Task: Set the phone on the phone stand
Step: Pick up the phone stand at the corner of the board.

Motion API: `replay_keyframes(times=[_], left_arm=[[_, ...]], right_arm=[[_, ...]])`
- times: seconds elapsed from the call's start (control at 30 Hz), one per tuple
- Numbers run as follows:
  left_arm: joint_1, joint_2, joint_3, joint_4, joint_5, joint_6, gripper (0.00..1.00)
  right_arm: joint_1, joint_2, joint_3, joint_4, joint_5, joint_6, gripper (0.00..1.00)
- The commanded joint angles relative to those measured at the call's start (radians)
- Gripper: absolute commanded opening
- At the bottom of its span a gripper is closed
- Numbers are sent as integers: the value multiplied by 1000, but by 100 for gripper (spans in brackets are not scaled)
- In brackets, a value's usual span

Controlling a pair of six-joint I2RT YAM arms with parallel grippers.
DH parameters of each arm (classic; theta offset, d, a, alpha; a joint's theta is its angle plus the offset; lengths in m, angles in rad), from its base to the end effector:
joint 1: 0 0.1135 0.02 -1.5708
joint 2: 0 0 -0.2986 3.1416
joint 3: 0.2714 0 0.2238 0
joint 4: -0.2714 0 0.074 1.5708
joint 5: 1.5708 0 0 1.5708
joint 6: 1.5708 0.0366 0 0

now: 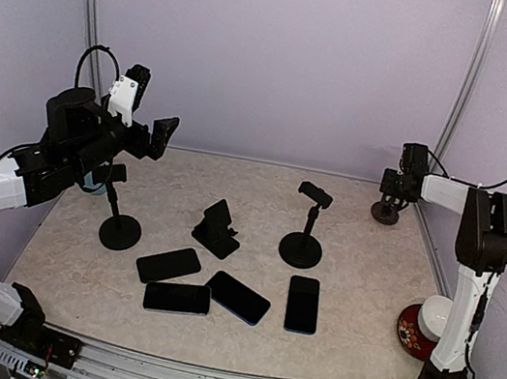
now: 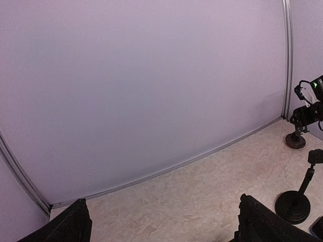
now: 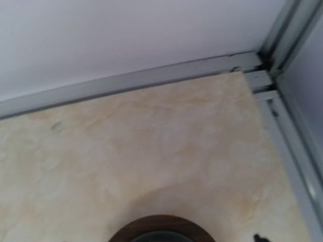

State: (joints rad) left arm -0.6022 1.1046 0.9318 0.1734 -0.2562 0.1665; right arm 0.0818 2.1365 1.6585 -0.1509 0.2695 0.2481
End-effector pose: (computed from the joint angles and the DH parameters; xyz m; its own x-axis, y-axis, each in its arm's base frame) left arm 0.1848 -0.1158 0.4023 0.0567 0.1556 -0.9862 0.3344 0.9278 0.1656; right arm 0.4866 0.0301 0.2554 -0.5350 0.1936 -0.8224 0.2757 0.9601 0.0468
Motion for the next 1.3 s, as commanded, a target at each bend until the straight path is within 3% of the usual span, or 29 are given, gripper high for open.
replay_keyframes(times=[0.0, 0.3, 0.87, 1.03, 1.27], left_arm=[[-7, 7, -6, 28, -6, 12, 99], [-8, 17, -5, 29, -5, 11, 99], [-7, 13, -5, 28, -6, 11, 99], [-7, 13, -5, 29, -5, 10, 99], [-9, 14, -4, 27, -4, 9, 99]], right_arm=[[-39, 7, 48, 4, -19, 7, 59], [-60, 37, 53, -16, -35, 0, 61], [-60, -28, 78, -95, -31, -21, 99], [-58, -120, 40, -121, -37, -27, 100], [-47, -317, -164, -43, -135, -12, 100]])
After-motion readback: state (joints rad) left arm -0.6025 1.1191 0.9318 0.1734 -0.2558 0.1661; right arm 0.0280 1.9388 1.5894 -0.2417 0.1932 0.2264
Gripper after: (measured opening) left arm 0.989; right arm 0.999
